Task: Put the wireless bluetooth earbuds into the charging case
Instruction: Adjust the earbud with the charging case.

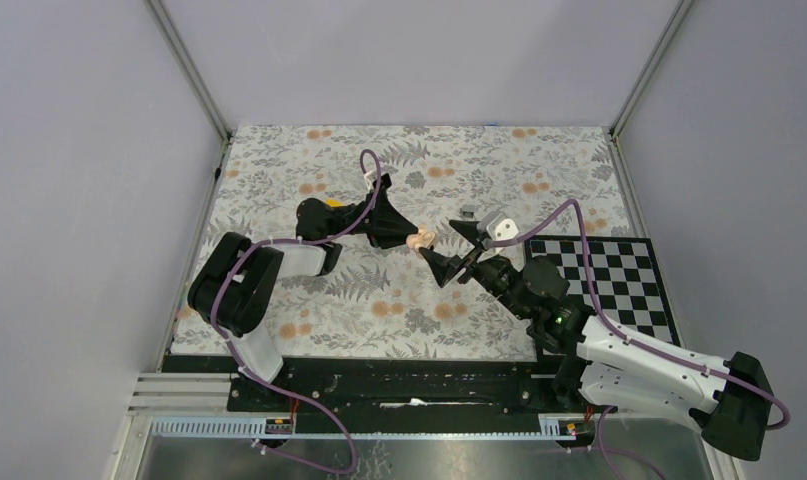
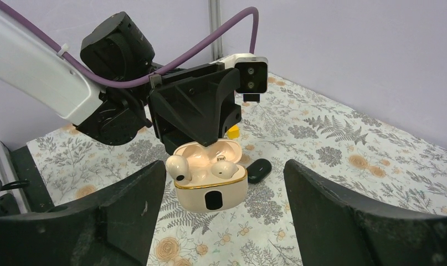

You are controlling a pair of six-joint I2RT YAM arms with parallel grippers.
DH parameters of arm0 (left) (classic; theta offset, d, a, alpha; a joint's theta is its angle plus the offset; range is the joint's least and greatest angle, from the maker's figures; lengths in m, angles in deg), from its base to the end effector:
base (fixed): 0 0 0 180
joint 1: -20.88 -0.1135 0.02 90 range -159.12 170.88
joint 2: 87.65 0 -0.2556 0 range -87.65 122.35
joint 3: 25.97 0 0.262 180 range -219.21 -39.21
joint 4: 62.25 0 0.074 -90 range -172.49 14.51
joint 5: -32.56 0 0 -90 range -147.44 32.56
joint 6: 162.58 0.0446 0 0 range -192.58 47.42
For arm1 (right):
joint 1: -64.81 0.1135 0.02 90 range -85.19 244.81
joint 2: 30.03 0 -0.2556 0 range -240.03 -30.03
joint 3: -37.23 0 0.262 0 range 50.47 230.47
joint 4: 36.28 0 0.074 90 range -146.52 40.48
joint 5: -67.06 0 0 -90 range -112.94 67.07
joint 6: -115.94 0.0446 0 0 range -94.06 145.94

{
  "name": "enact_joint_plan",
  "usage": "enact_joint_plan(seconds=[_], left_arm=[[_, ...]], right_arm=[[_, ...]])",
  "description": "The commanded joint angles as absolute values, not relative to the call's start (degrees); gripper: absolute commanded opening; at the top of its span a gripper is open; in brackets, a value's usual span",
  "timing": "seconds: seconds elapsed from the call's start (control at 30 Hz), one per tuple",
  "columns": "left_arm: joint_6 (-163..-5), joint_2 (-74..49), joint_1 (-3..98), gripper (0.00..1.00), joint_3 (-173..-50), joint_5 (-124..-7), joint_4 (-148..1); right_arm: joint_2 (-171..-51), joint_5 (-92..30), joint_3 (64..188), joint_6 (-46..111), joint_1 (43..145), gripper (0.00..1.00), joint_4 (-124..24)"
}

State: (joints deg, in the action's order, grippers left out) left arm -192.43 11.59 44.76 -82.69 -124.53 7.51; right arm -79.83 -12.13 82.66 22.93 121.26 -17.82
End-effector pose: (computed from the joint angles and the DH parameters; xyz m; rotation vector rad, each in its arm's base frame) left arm 0.2900 -0.1733 0.2305 0.0203 -1.9497 2.3292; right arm 0.1344 0.1875 0.3174 -0.5272 1.2533 0.6640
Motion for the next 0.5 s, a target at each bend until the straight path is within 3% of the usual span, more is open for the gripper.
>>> enact_joint_plan(seconds=[0.0,0.47], left_arm=[[-203.1,10.01,44.43,0.0,-83.95,-124.38,10.46],[-203.66,10.13,44.35,0.0,-83.94,-124.99,11.52]], right_arm=[[-80.14,-12.4,84.38,21.55,121.01,0.85,-16.48],[-81.51,-8.52,83.67,21.15,121.06,0.85,-14.1]])
